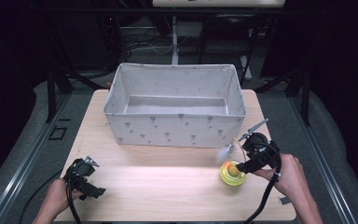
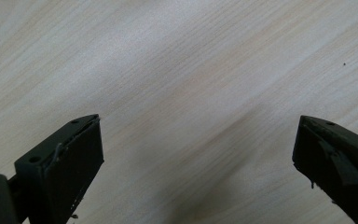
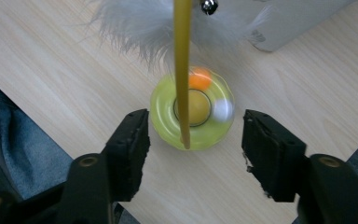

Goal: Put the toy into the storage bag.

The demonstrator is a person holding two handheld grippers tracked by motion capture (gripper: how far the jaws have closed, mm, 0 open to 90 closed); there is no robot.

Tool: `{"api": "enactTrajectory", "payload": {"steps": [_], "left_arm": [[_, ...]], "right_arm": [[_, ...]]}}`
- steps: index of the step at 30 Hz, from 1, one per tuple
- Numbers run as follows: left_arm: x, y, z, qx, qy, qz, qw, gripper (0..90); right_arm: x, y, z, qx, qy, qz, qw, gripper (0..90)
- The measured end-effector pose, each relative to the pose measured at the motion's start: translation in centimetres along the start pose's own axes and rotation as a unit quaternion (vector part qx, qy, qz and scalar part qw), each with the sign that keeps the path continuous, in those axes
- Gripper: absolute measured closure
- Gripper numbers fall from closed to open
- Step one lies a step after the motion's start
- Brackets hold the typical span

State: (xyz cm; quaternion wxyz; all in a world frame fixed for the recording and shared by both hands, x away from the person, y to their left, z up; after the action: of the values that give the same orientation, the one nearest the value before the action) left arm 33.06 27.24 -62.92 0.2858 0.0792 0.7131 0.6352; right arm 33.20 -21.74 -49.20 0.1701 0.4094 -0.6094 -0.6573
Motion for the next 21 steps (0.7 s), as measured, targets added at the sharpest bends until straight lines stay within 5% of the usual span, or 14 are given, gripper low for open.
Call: {"api": "enactTrajectory", "payload": {"steps": [12, 21], "left_arm": [[0.12, -0.05, -0.04, -0.003, -0.004, 0.002, 1.0000, 2.4], [0.24, -0.20, -0.05, -0.004, -0.006, 0.009, 0.9999, 2.9]], "right_arm": [[-0.64, 0.13, 0.10, -0.007, 0.016, 0.057, 0.9983, 67.7], [-0.93, 0.11, 0.16, -0.002, 0.027, 0.062, 0.9977, 86.3]]}}
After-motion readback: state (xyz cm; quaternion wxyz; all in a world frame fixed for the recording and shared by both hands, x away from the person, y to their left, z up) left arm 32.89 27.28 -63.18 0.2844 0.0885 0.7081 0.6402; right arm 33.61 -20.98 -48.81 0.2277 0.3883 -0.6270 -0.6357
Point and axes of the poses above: each handheld gripper's, and its own axes: y roughly backward along the jaws, x roughly out of its underside, z roughly to its left, the point moved 9 cm from there along -y, roughly forward along the jaws, and after that the axes turned 8 degrees about y, right-handed, at the moved point
